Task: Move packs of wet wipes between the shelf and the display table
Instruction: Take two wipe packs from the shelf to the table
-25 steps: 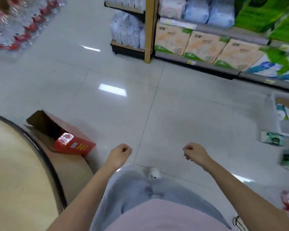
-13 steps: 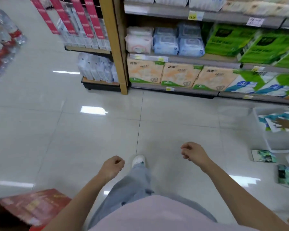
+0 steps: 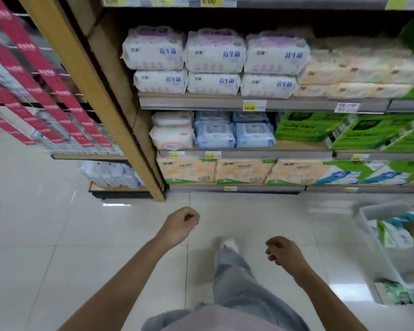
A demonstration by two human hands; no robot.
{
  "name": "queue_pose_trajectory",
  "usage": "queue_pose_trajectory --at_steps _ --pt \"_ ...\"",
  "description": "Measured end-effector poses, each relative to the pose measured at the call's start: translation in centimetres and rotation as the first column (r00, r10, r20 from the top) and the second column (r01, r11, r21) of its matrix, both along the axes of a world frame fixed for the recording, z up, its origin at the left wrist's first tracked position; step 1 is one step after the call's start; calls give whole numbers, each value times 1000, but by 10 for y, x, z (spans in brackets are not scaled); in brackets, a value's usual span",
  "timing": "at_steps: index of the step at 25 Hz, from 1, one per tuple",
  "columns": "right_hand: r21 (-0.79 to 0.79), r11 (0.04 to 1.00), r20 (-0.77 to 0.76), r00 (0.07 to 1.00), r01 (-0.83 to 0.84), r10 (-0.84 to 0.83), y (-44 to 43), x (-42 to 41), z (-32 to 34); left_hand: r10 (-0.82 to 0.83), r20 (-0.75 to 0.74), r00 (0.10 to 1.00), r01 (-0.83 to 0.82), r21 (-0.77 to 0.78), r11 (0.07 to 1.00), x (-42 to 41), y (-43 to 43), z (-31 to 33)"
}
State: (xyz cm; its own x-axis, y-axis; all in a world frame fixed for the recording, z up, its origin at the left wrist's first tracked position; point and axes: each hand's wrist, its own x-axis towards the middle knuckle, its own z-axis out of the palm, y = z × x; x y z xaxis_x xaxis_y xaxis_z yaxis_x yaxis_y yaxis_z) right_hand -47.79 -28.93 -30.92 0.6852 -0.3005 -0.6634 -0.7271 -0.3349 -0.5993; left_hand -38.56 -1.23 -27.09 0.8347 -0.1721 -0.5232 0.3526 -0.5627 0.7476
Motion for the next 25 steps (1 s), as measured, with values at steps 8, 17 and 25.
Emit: queue_pose_trajectory --at_steps 8,17,25 --pt "8 986 500 854 -166 140 -15 260 149 210 393 895 -106 -269 957 177 -61 120" --pt "105 994 923 375 -42 -82 21 414 300 465 744 480 -126 -467 876 355 -21 274" --pt "-21 991 920 391 130 -31 26 489 323 363 833 418 -330 -233 915 442 -13 280"
